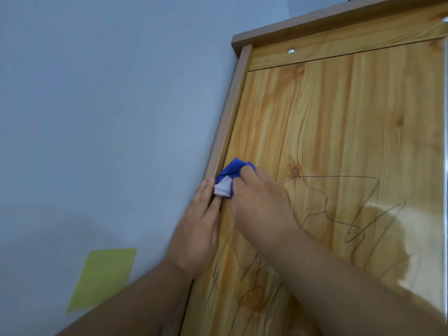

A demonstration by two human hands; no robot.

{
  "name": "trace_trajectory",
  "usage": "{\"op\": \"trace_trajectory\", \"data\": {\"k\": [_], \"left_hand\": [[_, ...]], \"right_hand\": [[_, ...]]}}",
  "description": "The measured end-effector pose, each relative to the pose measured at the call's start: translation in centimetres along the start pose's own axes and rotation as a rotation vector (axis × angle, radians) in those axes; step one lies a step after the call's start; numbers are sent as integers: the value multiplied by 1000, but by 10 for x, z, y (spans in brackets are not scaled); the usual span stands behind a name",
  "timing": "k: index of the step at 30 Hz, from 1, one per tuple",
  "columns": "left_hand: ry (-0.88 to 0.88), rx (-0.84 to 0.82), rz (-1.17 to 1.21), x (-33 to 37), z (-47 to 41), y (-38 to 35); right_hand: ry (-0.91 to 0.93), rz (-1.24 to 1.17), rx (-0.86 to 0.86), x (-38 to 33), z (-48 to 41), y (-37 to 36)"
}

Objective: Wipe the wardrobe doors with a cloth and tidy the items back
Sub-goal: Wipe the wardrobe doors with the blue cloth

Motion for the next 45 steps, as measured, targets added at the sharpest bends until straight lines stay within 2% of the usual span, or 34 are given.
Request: {"op": "trace_trajectory", "data": {"k": [2,9,19,26,36,41,45], "left_hand": [[11,2,13,0,1,1],[-31,25,14,-2,2,1],[-63,53,-53,3,2,5],[-51,71,-91,10,-2,13],[11,8,111,-1,0,3],[29,1,161,-4,3,-2],[-23,37,85,-2,3,1]], "right_hand": [[13,4,-32,-4,4,0],[-44,-36,25,21,12,21],[-271,176,108,126,48,102],[-379,142,199,105,37,78],[-198,-25,41,-15,18,-3],[-153,3,21,-21,23,-5],[-65,70,59,-6,27,10]]}}
Point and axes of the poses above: each hand's wrist, its own z-axis away from the middle knuckle, its own y-axis out of the back of the hand, x = y × z, the point moved 8 cm from there along -z, towards the middle knuckle, and after that the axes turned 7 degrees about x, right-handed, at the moved point
